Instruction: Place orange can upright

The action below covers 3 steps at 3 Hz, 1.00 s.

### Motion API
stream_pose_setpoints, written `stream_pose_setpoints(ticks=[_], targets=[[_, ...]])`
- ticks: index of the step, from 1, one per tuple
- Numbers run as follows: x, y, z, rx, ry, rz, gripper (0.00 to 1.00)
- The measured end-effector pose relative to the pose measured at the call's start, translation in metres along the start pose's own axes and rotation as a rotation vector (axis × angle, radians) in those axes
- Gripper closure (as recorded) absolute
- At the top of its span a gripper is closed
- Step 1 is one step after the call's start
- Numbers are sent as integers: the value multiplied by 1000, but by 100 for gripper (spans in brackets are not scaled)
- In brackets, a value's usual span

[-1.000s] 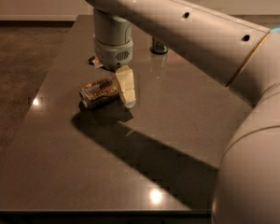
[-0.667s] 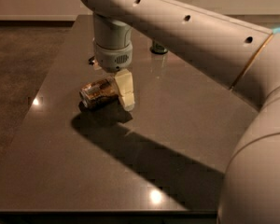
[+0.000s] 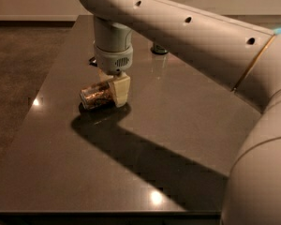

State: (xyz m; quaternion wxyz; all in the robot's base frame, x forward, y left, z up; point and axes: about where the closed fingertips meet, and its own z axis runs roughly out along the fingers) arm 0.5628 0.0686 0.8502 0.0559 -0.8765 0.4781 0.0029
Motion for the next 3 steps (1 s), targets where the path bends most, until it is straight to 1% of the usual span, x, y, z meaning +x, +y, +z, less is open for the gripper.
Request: stream_pose_setpoints(ticks=[1,2,3], targets=[[3,0,-4,3,7,2,61],[13,-3,-17,30,37,-24,85],[30,-11,-39,91,108,-87,100]])
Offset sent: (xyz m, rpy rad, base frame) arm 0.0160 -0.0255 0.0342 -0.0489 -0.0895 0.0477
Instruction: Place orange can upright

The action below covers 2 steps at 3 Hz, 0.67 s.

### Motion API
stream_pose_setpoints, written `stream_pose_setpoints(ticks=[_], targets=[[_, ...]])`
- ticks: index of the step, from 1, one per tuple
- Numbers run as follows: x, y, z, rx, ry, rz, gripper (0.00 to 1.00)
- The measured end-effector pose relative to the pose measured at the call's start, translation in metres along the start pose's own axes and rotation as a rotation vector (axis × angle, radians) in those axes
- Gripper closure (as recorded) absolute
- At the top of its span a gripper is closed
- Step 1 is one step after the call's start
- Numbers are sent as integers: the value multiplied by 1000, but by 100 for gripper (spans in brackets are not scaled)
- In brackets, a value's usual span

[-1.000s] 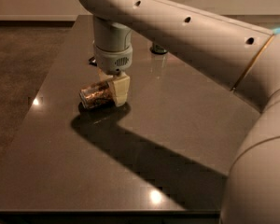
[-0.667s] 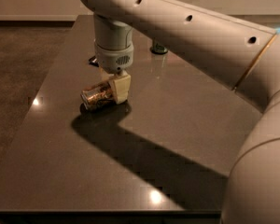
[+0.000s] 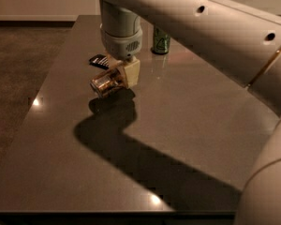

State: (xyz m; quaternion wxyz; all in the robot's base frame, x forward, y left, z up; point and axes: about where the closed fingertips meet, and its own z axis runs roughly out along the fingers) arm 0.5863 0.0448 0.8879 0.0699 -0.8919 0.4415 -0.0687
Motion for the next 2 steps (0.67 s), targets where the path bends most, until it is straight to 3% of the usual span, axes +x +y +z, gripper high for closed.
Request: stream_pose_setpoints(ticks=[1,2], targets=[[23,-6,-18,72,71,-104,100],[39,-10,-36,136,137,-245,100]])
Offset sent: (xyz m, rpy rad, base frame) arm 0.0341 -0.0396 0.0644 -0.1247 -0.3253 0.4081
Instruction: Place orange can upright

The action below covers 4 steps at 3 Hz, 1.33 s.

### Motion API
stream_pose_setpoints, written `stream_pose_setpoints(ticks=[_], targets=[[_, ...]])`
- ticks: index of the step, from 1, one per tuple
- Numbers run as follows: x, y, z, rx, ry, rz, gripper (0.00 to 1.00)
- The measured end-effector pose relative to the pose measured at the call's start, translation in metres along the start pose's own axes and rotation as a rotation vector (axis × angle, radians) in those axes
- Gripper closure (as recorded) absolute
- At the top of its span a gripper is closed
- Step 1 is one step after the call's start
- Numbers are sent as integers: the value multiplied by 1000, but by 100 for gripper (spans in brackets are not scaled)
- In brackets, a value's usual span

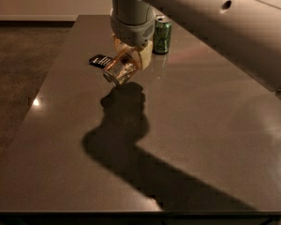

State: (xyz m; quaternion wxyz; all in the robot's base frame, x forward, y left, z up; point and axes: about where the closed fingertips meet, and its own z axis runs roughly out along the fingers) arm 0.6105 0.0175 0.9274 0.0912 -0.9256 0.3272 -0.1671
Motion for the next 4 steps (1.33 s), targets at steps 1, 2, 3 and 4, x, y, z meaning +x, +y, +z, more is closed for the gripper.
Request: stream_pose_setpoints(ticks=[1,2,3,4], targets=[[11,-2,-15,67,42,-141,100],[17,-5,-26,117,79,-298,100],[14,-6,-31,116,140,-505,100],[14,-6,-31,116,140,-505,100]])
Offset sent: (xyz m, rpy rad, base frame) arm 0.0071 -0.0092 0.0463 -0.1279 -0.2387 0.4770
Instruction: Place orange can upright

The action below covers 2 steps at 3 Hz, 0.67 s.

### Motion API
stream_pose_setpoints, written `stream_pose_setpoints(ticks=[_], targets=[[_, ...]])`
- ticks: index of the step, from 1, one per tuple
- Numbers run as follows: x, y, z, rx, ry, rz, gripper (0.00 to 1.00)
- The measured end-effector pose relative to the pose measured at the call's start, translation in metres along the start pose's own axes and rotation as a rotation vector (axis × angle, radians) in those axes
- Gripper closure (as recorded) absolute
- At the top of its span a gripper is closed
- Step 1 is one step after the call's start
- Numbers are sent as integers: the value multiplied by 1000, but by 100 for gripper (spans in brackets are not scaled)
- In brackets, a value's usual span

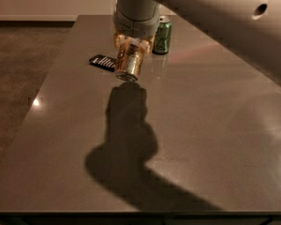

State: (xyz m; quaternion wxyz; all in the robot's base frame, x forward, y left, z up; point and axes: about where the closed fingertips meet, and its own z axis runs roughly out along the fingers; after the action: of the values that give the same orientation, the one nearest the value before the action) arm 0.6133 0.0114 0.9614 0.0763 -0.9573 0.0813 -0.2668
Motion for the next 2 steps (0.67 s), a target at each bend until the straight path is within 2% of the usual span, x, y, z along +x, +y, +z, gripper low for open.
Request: stream_pose_setpoints(ticks=[1,2], targets=[[11,1,0,25,22,-26,100],[25,5,0,86,48,-84,100]])
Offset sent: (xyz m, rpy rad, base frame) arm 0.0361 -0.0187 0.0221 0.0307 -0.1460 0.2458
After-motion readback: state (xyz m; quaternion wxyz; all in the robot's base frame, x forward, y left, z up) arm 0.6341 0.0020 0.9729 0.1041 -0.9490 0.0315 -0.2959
